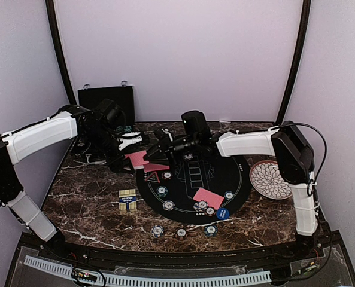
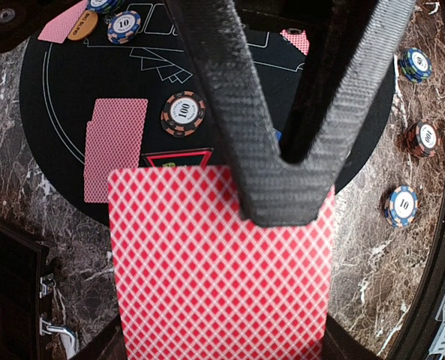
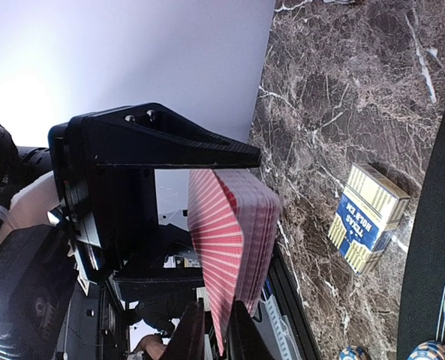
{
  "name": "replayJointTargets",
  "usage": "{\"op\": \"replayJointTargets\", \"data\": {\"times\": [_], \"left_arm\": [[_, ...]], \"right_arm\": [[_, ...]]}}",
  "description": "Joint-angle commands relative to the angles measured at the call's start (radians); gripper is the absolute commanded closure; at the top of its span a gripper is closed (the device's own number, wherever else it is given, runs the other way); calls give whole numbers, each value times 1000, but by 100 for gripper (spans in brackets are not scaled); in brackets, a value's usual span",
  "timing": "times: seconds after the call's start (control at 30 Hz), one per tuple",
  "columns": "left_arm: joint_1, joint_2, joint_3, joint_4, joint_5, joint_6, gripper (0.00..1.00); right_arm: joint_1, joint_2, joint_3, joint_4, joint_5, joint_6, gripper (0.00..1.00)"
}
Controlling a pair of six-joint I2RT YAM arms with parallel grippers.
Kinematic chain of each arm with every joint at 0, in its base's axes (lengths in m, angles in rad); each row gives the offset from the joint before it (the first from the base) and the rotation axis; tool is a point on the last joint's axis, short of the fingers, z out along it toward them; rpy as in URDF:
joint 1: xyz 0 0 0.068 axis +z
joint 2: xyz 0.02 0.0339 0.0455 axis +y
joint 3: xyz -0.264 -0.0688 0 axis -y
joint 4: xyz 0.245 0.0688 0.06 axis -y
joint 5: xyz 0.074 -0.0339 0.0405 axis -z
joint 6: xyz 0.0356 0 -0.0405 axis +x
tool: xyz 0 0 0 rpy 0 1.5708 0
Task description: Distribute texas hold em gaming equipment
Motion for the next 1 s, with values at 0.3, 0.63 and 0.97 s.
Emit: {"op": "replayJointTargets", "data": {"times": [0.3,0.63,0.97], "left_arm": [[5,-39,-11,3,-3,7,100],[7,-37,-13,-3,-16,6,100],[6,-33,-9,-4,-21,5,100]], "right_arm": [[-54,-88,-62,19,-17,-33,100],[-215,-228,-38,-632,179,-504,100],[-276,-172,233,-1172,821,-800,100]]}}
